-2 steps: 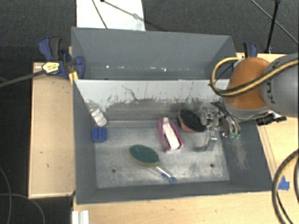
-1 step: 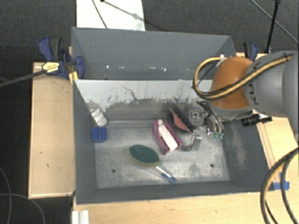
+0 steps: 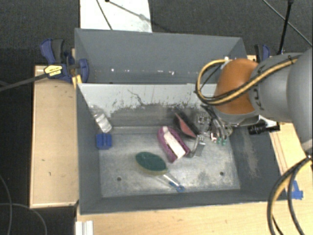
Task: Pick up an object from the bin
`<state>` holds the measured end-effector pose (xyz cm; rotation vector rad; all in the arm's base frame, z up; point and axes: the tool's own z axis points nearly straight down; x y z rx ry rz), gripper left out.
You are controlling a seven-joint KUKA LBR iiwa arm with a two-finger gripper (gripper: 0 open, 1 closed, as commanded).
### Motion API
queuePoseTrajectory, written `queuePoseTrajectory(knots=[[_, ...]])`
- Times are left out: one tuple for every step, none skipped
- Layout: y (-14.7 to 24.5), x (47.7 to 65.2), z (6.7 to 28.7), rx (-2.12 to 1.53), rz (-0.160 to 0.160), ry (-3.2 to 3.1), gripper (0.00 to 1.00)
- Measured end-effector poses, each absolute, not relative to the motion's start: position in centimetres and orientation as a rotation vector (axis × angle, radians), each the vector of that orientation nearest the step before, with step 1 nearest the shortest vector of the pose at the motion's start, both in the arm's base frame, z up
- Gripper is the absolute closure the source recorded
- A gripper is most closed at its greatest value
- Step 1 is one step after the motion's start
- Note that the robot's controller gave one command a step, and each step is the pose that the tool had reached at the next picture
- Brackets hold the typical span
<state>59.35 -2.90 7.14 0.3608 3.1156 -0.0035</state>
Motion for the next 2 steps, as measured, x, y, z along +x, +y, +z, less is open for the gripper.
queuePoseTrajectory(knots=[[-2.9, 59.4, 7.2, 0.355, -0.002, 3.114, 1.0], [-0.5, 56.8, 22.4, 0.367, 0.003, 3.111, 1.0]])
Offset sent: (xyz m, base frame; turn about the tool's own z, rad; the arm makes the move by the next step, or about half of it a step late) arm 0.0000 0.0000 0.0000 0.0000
